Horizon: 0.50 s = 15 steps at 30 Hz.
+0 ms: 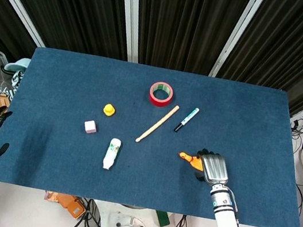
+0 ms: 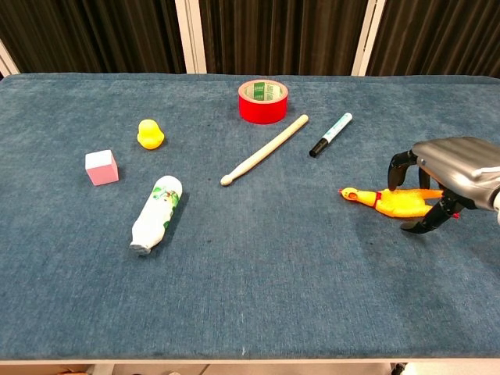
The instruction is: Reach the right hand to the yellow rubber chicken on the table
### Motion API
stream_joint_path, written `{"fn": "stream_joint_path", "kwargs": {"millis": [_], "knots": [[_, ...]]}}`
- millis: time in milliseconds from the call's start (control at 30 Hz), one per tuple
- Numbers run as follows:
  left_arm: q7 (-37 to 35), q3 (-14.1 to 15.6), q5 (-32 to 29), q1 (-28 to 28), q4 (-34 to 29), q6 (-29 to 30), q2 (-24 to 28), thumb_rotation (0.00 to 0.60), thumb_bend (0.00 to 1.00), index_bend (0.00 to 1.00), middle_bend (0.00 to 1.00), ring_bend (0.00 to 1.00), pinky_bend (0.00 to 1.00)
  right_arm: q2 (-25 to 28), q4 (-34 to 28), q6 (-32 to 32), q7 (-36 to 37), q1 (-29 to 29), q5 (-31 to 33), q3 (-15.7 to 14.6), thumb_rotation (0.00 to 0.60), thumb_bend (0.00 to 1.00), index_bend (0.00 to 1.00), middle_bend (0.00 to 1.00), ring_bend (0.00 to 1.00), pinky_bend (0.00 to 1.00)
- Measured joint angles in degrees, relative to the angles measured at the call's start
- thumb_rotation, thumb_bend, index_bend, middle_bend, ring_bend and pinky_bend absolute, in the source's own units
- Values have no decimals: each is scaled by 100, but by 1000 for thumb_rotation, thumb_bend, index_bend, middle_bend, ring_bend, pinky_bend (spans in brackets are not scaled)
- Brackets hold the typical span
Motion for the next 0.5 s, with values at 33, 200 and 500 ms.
{"fn": "stream_joint_path", "kwargs": {"millis": [33, 200, 500], "knots": [[-2, 2, -1, -1, -3, -5, 3, 600, 292, 96, 0, 6, 96, -11, 15, -12, 16, 15, -4, -7, 600, 324, 515, 464, 564, 610], [-17, 8, -2, 0, -14, -13, 14, 600, 293, 95, 0, 6, 96, -82, 104, 16, 190, 46, -153, -28, 600, 383, 563, 510, 648, 712], [-56, 11, -4, -2, -27, -26, 35, 600, 292, 95, 0, 6, 96, -243, 391, 385, 821, 4, -728, -49, 600, 499, 648, 569, 721, 829]]}}
